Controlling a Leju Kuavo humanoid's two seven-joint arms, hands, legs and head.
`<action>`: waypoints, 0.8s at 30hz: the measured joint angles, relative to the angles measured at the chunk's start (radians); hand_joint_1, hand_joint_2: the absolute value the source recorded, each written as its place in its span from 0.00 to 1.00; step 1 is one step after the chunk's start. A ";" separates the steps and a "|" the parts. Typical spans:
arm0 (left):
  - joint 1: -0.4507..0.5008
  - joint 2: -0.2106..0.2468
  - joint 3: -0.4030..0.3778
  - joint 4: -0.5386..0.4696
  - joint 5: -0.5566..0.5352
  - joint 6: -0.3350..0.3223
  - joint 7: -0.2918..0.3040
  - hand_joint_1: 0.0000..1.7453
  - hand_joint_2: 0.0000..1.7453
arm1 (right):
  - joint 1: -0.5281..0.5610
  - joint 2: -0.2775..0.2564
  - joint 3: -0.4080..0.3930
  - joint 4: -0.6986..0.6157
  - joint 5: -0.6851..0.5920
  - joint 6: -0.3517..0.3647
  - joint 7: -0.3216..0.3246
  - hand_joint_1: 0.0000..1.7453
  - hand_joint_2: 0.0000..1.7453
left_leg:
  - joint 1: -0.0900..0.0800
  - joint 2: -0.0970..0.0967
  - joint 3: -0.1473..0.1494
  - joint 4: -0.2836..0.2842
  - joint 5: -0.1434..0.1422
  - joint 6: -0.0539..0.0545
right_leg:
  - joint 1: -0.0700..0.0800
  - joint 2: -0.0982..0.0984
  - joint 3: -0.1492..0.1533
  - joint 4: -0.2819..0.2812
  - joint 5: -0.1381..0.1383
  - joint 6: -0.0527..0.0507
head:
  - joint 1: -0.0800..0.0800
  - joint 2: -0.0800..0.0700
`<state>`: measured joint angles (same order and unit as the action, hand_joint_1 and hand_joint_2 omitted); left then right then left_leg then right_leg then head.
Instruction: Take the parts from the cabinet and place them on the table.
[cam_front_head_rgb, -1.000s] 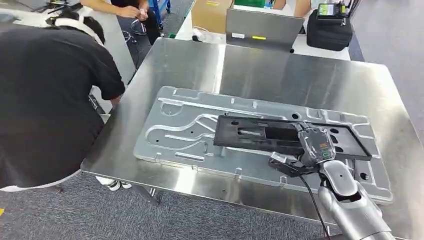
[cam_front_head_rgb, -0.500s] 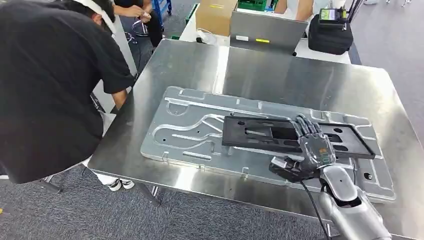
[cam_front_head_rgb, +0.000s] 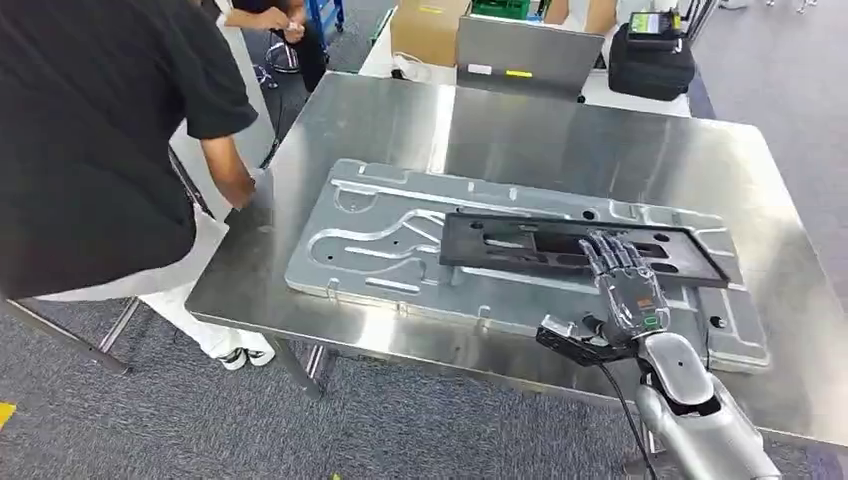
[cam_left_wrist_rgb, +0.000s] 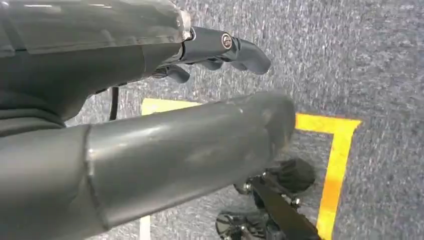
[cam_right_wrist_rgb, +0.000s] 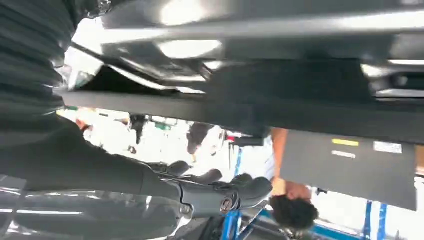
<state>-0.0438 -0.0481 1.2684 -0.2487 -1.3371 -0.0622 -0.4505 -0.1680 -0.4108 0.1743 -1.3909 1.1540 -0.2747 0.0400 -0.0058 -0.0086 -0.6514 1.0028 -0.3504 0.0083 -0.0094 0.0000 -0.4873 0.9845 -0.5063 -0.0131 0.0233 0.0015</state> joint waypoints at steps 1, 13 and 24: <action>-0.001 0.000 0.000 0.000 0.000 -0.002 0.000 0.00 0.00 | -0.002 0.002 0.001 0.000 0.002 0.000 -0.001 0.00 1.00 | 0.007 0.001 -0.013 0.020 -0.041 -0.004 | -0.002 -0.004 -0.011 -0.004 0.015 -0.004 | 0.000 0.000; -0.011 0.006 0.000 0.001 -0.001 -0.009 -0.001 0.00 0.00 | 0.002 0.011 0.003 0.004 0.008 -0.011 -0.006 0.00 1.00 | 0.013 0.000 0.170 0.000 -0.183 -0.005 | -0.001 -0.012 -0.151 0.043 0.108 0.027 | 0.000 0.000; -0.010 0.006 0.000 0.002 -0.002 -0.011 0.000 0.00 0.00 | 0.021 0.018 0.008 0.019 0.021 -0.030 -0.014 0.00 1.00 | 0.006 0.010 0.034 0.003 -0.066 0.038 | -0.009 -0.005 -0.114 0.219 -0.007 0.050 | 0.000 0.000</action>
<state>-0.0538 -0.0416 1.2684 -0.2472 -1.3394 -0.0729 -0.4501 -0.1466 -0.3925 0.1827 -1.3722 1.1750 -0.3044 0.0259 0.0006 0.0014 -0.6173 1.0061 -0.4161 0.0460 -0.0186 -0.0047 -0.6015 1.2038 -0.5128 0.0372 0.0233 0.0015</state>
